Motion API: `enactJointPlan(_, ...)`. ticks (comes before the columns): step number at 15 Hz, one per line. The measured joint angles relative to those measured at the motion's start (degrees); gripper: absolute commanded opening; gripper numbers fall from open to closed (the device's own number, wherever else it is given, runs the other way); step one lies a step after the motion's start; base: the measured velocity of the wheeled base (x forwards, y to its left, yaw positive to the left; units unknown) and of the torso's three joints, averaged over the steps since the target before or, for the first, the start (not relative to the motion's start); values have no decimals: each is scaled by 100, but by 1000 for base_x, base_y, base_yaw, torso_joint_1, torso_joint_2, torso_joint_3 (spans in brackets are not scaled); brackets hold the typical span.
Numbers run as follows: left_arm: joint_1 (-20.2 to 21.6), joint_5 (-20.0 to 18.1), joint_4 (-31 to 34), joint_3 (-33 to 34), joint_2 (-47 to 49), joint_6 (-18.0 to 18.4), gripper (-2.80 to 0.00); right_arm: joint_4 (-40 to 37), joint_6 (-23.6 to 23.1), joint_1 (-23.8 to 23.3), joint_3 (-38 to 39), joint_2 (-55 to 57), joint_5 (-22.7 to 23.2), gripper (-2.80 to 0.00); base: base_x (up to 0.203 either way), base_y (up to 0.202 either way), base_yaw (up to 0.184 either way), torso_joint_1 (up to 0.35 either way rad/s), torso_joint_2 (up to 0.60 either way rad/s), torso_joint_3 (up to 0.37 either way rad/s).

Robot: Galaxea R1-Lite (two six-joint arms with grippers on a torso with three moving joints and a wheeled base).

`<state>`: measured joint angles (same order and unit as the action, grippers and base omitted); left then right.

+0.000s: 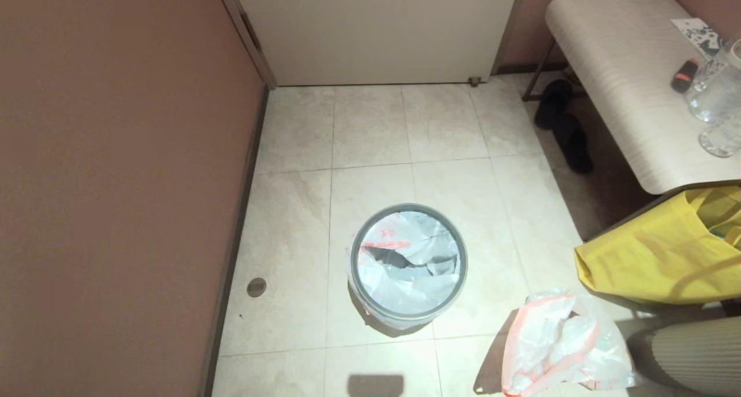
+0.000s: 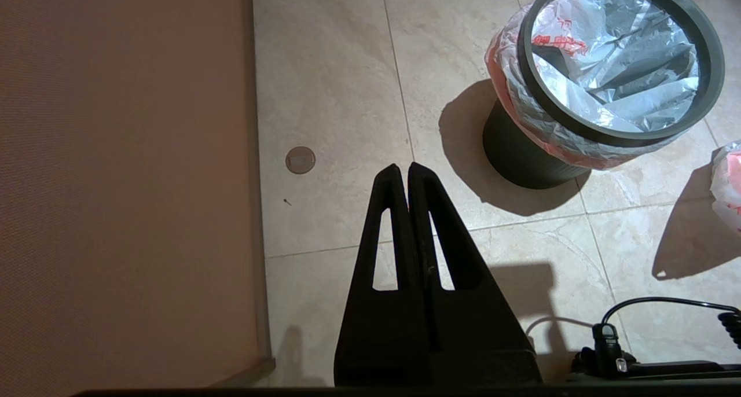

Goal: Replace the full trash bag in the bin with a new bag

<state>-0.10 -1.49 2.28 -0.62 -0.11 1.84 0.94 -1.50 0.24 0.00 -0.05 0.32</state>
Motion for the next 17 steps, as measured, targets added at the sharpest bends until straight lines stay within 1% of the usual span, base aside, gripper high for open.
enactJointPlan(17, 0, 1, 0, 0, 9, 0, -280, 0, -3, 0, 0, 5, 1, -280, 0, 0, 0, 0, 0, 0)
